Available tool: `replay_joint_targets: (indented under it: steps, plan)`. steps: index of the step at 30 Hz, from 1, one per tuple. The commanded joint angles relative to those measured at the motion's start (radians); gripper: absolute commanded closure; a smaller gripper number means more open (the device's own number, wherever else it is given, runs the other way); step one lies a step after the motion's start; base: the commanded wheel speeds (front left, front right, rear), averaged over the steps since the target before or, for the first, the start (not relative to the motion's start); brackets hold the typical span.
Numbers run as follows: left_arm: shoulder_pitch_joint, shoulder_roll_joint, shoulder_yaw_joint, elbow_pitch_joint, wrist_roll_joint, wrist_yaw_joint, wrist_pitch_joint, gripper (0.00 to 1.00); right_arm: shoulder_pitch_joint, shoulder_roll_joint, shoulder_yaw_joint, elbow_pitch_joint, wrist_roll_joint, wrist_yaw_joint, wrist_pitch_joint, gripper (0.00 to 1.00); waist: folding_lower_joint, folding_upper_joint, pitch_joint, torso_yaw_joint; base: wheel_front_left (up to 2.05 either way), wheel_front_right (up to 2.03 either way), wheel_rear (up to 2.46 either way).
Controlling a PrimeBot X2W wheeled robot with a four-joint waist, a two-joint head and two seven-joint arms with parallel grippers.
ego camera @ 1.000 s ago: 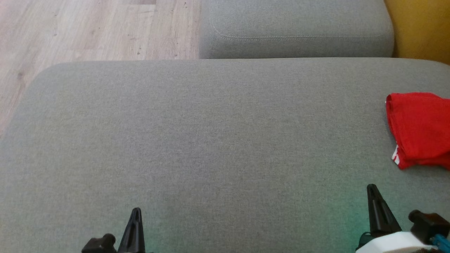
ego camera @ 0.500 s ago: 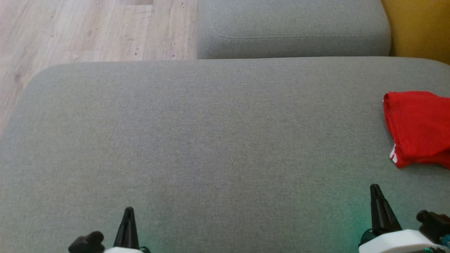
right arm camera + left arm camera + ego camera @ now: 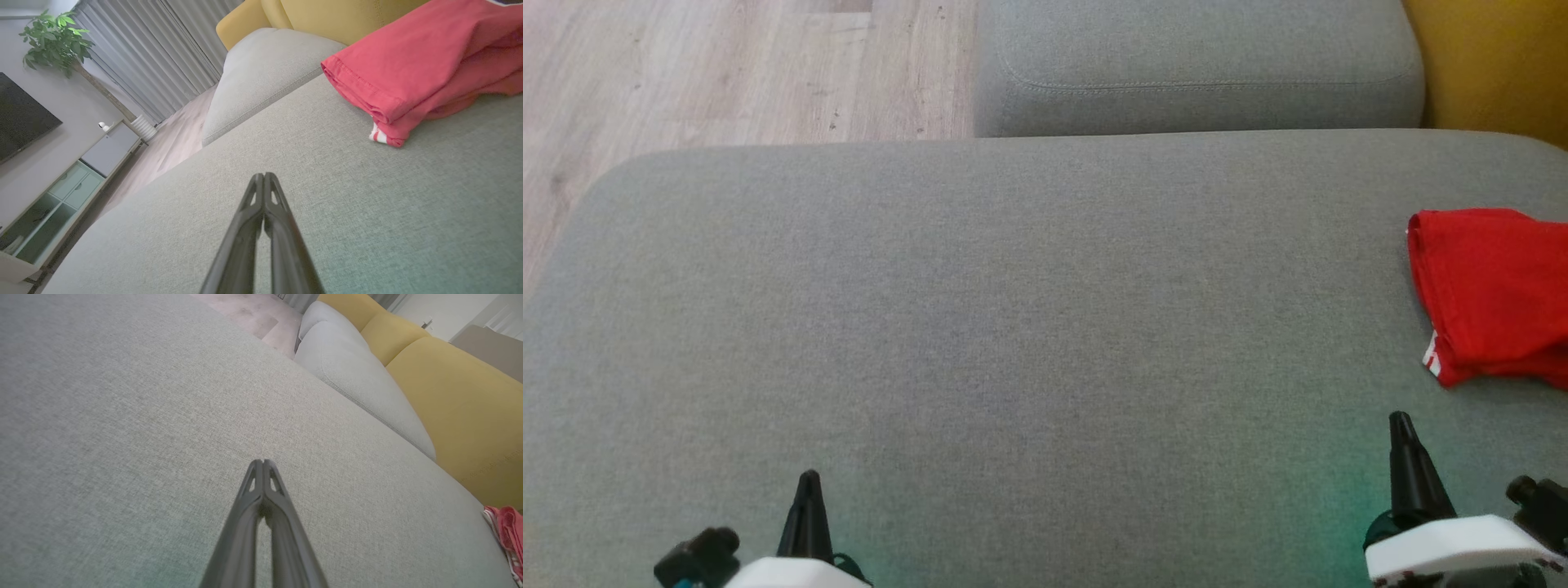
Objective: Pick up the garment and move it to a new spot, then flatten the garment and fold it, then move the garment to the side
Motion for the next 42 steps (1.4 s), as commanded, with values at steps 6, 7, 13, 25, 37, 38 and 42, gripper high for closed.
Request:
replay_joint_targets:
  steps: [6,7,13,25,37,38,42]
  plan:
    - [-0.061,-0.007,0.057,-0.025,-0.066,-0.025,0.017,1.00,-0.058,-0.020,0.001,-0.022,0.089,0.002,0.010,1.00,0.0000,-0.0001,0.000,-0.004,0.00,0.00,0.00]
    - [-0.062,-0.008,0.061,-0.025,-0.075,-0.028,0.019,1.00,-0.061,-0.020,0.001,-0.021,0.101,0.002,0.012,1.00,0.0000,-0.0001,0.000,-0.005,0.00,0.00,0.00]
    - [-0.071,-0.016,0.086,-0.024,-0.126,-0.044,0.034,1.00,-0.074,-0.022,-0.001,-0.014,0.170,0.003,0.021,1.00,0.0000,-0.0001,0.000,-0.009,0.00,0.00,0.00]
    - [-0.088,-0.030,0.132,-0.022,-0.219,-0.072,0.062,1.00,-0.100,-0.024,-0.006,-0.002,0.295,0.003,0.039,1.00,0.0000,-0.0001,0.001,-0.016,0.00,0.00,0.00]
    - [-0.106,-0.045,0.183,-0.019,-0.320,-0.103,0.094,1.00,-0.128,-0.026,-0.012,0.012,0.431,0.004,0.060,1.00,0.0000,-0.0001,0.001,-0.023,0.00,0.00,0.00]
    - [-0.107,-0.046,0.187,-0.019,-0.329,-0.106,0.096,1.00,-0.130,-0.026,-0.013,0.013,0.442,0.004,0.061,1.00,0.0000,-0.0001,0.001,-0.024,0.00,0.00,0.00]
    - [-0.113,-0.051,0.205,-0.018,-0.363,-0.116,0.107,1.00,-0.139,-0.027,-0.015,0.017,0.487,0.004,0.068,1.00,0.0000,-0.0001,0.001,-0.027,0.00,0.00,0.00]
